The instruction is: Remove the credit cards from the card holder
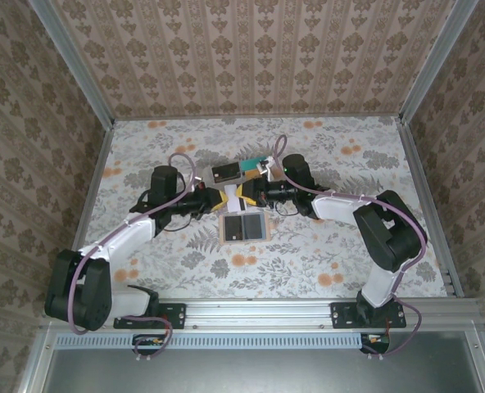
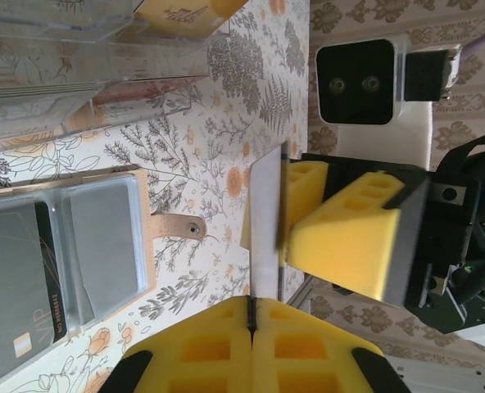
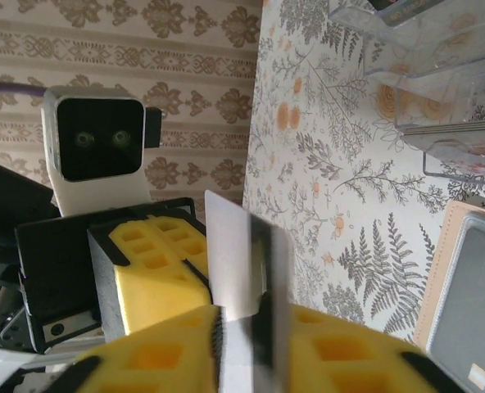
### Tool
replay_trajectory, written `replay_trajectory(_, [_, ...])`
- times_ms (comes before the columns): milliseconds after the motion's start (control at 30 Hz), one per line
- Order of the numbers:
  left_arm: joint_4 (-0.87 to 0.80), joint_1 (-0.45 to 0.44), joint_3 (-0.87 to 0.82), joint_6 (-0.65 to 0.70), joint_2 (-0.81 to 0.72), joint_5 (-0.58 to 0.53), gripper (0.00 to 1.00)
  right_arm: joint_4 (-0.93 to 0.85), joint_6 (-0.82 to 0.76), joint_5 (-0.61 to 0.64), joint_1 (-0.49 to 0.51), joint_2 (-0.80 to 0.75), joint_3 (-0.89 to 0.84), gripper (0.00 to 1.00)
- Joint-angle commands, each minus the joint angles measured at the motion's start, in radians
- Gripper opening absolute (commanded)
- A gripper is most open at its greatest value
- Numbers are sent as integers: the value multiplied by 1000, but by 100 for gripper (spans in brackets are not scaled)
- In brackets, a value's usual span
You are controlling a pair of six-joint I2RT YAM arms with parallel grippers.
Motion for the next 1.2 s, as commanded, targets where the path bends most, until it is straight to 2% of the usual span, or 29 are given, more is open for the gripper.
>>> replay_trajectory(0, [69, 7, -19, -44, -24, 33, 0, 60, 32, -17, -2, -25, -20, 15])
replay_trajectory(67, [108, 8, -30, -74, -25, 29, 3, 101, 61, -10, -2, -35, -30, 11])
replay_trajectory(200, [182, 4, -48, -139, -22, 1, 32, 176, 130, -3, -2, -45, -43, 8])
replay_trajectory(267, [209, 2, -43, -158, -11, -7, 38, 185, 147, -2, -2, -45, -44, 8])
replay_trajectory(367, [248, -3, -35, -180, 10, -10, 38, 189, 157, 1, -2, -44, -43, 8])
replay_trajectory(567, [309, -20, -33, -204, 44, -6, 33, 204, 175, 2, -2, -40, -45, 9])
replay_trajectory(667, [321, -26, -29, -205, 57, -3, 27, 209, 180, 1, -2, -37, -44, 9])
replay_trajectory(767, [312, -27, -24, -193, 62, -4, 16, 196, 171, 2, -4, -37, -43, 11])
replay_trajectory(833, [284, -26, -16, -169, 64, -5, 6, 154, 145, 9, -8, -42, -44, 17])
replay_trajectory(900, [230, -23, 0, -128, 64, -10, 0, 61, 87, 35, -16, -58, -50, 27])
replay_trajectory(1033, [43, -20, 60, 16, 64, -48, 0, -190, -76, 120, -38, -111, -41, 52])
replay_trajectory(1133, [-154, -41, 147, 222, 68, -141, 0, -333, -183, 164, -53, -146, -29, 64])
replay_trajectory(1167, [-249, -62, 190, 320, 74, -212, 0, -361, -212, 176, -58, -155, -30, 69])
